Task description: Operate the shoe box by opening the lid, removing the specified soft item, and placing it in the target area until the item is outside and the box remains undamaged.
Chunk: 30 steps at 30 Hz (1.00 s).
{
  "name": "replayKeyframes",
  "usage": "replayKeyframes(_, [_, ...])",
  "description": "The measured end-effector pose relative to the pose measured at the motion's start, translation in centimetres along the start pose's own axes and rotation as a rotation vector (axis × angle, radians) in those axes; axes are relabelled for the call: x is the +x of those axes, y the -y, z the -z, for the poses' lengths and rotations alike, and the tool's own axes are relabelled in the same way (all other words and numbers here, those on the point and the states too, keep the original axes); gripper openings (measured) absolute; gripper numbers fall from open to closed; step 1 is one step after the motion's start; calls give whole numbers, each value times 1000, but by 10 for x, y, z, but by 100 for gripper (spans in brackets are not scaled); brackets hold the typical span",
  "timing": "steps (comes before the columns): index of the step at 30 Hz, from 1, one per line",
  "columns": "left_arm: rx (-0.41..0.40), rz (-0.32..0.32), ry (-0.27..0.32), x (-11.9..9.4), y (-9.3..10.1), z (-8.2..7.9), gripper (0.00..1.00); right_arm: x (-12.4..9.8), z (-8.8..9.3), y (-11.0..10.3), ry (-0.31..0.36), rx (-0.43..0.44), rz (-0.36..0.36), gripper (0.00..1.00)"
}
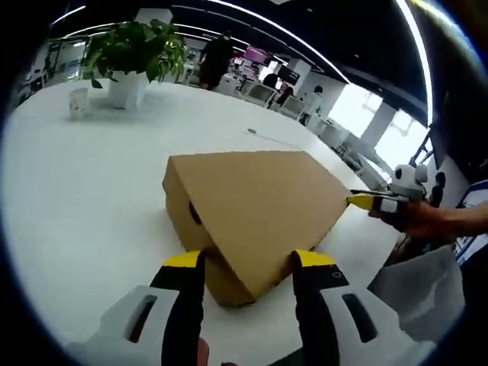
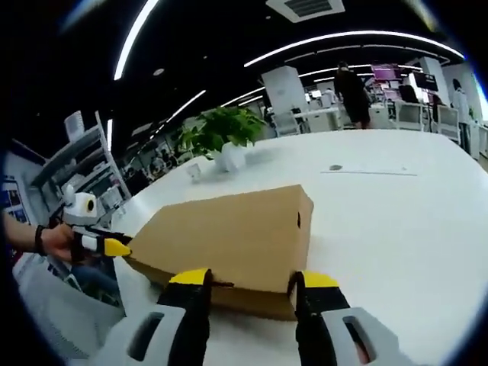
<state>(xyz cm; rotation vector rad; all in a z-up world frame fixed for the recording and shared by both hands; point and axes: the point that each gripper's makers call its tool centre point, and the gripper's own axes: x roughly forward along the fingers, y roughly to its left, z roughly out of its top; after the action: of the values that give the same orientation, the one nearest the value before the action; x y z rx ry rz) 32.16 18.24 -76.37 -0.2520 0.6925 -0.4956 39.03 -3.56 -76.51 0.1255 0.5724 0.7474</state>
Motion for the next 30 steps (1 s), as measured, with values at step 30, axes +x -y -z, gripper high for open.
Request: replayKeyframes(30, [176,-63,-46,-6,-4,2,44,-1,3,-4,-93,-245,15,45])
